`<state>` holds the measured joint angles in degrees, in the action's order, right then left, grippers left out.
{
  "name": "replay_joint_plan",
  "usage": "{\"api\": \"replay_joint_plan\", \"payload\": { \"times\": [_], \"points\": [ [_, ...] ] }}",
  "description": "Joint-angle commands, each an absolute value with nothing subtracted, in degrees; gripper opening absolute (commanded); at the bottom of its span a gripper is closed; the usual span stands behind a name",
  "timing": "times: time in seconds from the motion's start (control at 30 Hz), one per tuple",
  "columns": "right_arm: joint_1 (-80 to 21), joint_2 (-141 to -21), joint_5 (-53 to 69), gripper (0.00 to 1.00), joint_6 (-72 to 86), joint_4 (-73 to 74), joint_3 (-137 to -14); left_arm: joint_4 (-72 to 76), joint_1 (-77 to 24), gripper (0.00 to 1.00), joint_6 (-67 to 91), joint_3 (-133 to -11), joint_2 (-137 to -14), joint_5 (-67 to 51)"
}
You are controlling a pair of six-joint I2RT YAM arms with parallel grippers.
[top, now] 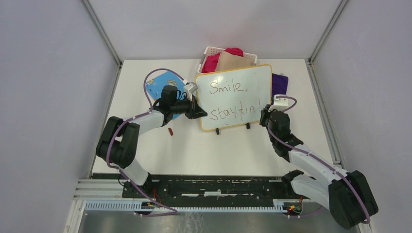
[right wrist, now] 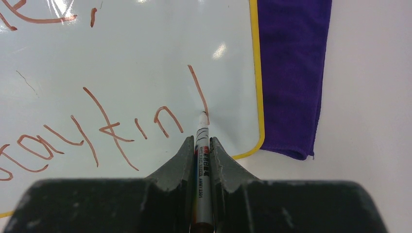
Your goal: Write a sentence on the whiteboard
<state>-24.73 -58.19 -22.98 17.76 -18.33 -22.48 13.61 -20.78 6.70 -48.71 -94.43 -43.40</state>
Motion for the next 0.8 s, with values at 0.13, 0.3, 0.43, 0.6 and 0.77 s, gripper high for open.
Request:
{"api": "replay_joint_plan", "payload": {
  "times": [0.13, 0.3, 0.43, 0.6, 0.77],
  "points": [
    [-24.6, -58.7, -21.0, 0.00, 17.8, -21.4, -25.2, 3.6, -22.7, 0.02, -0.7, -47.1, -96.8, -33.1],
    [-24.8, -58.8, -18.4, 0.00, 18.4, -23.6, -24.2, 3.5, -22.7, 0.02, -0.7, -47.1, -96.8, -33.1],
    [-25.2, -58.2, -18.4, 0.00, 18.3, -23.8, -23.8, 3.5, -22.7, 0.02, -0.7, -47.1, -96.8, -33.0],
    [-25.9, -57.8, -18.1, 0.00, 18.3, -23.7, -23.2, 3.4, -22.8, 0.02, -0.7, -47.2, -96.8, -33.0],
    [-26.7, -57.7, -18.1, 0.00, 18.5, -23.7, -21.3, 3.4, -22.8, 0.02, -0.7, -47.1, -96.8, -33.0]
  ]
}}
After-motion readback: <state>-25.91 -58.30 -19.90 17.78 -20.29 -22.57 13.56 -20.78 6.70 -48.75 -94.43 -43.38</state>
